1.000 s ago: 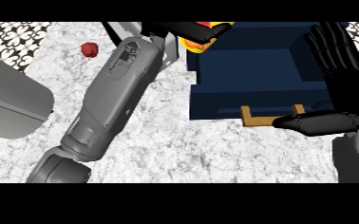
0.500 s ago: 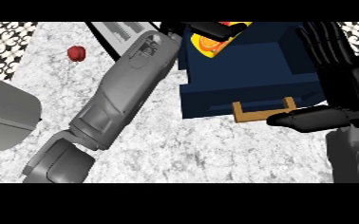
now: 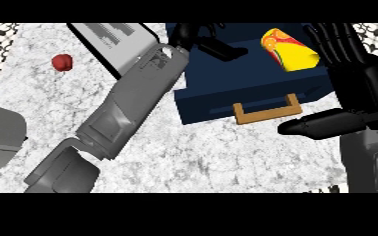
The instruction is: Pick up the cup, place it into the drawer and close the drawer
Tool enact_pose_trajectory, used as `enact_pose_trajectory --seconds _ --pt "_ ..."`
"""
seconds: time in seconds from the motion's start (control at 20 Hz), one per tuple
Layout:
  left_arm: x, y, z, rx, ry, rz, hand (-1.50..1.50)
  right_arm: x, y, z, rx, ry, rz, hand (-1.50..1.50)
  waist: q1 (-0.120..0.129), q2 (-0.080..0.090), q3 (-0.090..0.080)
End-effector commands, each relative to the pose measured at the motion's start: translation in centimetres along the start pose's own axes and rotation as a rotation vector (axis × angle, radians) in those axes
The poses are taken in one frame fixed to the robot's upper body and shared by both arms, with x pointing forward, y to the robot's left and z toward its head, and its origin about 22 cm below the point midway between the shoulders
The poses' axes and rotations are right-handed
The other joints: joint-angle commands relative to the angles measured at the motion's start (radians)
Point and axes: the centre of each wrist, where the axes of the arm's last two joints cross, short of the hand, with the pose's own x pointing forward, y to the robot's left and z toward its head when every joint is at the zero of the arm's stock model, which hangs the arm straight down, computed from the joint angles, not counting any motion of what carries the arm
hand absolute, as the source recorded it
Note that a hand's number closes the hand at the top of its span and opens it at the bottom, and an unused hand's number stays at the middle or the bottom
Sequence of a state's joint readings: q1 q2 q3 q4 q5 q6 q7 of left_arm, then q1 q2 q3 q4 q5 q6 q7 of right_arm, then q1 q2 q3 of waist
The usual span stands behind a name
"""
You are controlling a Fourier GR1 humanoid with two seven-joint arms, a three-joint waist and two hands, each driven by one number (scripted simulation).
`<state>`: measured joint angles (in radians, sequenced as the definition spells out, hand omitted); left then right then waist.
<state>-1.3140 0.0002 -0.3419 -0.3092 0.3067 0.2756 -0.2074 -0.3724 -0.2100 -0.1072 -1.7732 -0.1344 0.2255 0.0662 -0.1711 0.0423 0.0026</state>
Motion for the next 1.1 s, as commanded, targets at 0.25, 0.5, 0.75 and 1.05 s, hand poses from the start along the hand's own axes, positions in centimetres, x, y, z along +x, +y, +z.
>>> enact_pose_trajectory --seconds 0.25,0.5,0.75,1.05 --pt "-1.4 0.0 0.9 0.054 -0.062 0.186 -1.5 0.1 2.1 -0.7 0.224 -0.043 -0.134 -1.5 -0.04 0.01 -0.002" --pt "1.2 -0.3 0.3 0.041 -0.191 0.337 -1.5 0.2 4.3 -1.5 0.477 -0.035 -0.207 1.5 -0.011 -0.004 -0.003" --pt "0.8 0.0 0.3 0.13 -0.211 0.387 -1.5 -0.2 3.2 -0.4 0.705 0.15 0.012 1.5 0.021 -0.011 -0.003" --pt "0.3 0.0 0.3 0.191 -0.181 0.395 -1.5 -0.1 3.6 0.6 0.712 0.259 0.311 -1.5 0.076 -0.024 -0.002"
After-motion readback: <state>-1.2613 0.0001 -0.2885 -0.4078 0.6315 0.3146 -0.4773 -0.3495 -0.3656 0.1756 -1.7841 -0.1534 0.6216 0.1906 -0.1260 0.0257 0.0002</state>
